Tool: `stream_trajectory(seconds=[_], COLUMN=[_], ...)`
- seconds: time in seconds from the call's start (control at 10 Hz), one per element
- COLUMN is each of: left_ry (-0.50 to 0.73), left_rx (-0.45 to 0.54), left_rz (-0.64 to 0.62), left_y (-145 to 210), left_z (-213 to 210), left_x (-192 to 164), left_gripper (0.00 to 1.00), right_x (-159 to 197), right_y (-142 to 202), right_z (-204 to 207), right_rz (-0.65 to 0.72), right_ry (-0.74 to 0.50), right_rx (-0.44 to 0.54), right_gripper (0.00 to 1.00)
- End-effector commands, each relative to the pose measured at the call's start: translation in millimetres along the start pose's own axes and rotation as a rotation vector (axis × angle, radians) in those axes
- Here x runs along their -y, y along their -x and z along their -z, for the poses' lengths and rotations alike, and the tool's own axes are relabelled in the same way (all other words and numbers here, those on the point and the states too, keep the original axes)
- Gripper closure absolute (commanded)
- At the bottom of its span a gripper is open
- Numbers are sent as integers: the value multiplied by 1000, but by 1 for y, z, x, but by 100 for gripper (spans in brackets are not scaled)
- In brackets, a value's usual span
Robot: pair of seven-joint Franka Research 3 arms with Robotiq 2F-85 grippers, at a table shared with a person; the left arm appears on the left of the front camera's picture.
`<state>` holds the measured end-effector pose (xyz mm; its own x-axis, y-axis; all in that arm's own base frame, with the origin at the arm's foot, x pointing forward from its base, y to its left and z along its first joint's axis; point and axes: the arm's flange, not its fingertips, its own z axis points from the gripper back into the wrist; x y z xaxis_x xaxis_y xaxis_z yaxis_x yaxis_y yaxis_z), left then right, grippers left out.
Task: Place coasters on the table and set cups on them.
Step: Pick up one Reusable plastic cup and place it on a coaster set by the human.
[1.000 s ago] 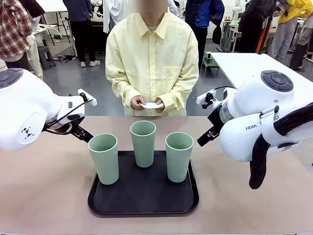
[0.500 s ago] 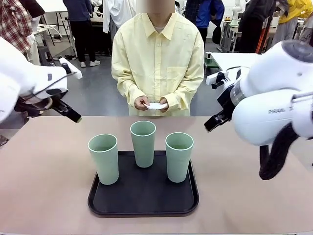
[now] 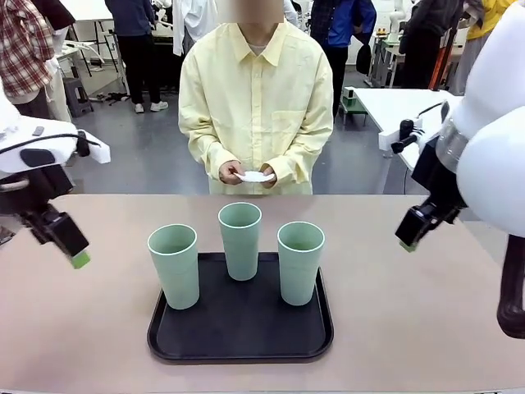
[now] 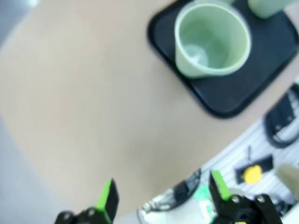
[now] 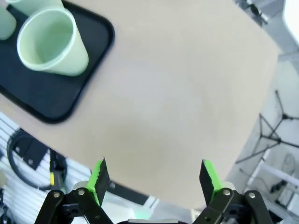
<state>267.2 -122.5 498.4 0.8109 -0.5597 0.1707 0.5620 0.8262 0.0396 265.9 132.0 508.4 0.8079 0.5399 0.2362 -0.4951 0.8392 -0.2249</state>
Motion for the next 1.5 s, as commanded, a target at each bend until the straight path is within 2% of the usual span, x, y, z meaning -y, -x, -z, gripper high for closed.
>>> stream_trajectory(seconds=[0.0, 0.1, 0.3, 0.4, 0.6, 0.8, 1.0, 1.3, 1.4], left_ry=[-133, 0, -32, 166, 480, 704, 867, 979, 1016], left_rx=[57, 0, 17, 77, 204, 308, 339, 298, 310], left_rz=[-177, 0, -50, -24, 12, 10, -101, -333, -389], left_y=[26, 0, 5, 6, 16, 27, 40, 51, 61], left_z=[16, 0, -9, -11, -37, -58, -55, -28, -24], left_x=[3, 0, -2, -21, -53, -85, -134, -199, -221], left_gripper=[0, 0, 0, 0, 0, 0, 0, 0, 0], right_x=[-3, 0, 3, 25, 53, 87, 125, 171, 185], right_y=[46, 0, 3, -2, 3, 12, 25, 59, 75], right_z=[54, 0, -1, 4, -7, -1, 23, 47, 54], right_rz=[-12, 0, -10, 47, 43, 98, 190, 293, 343], right_ry=[150, 0, 45, -181, -568, -813, -909, -976, -1005], right_rx=[-6, 0, -16, 46, 159, 193, 151, 117, 146], right_gripper=[0, 0, 0, 0, 0, 0, 0, 0, 0])
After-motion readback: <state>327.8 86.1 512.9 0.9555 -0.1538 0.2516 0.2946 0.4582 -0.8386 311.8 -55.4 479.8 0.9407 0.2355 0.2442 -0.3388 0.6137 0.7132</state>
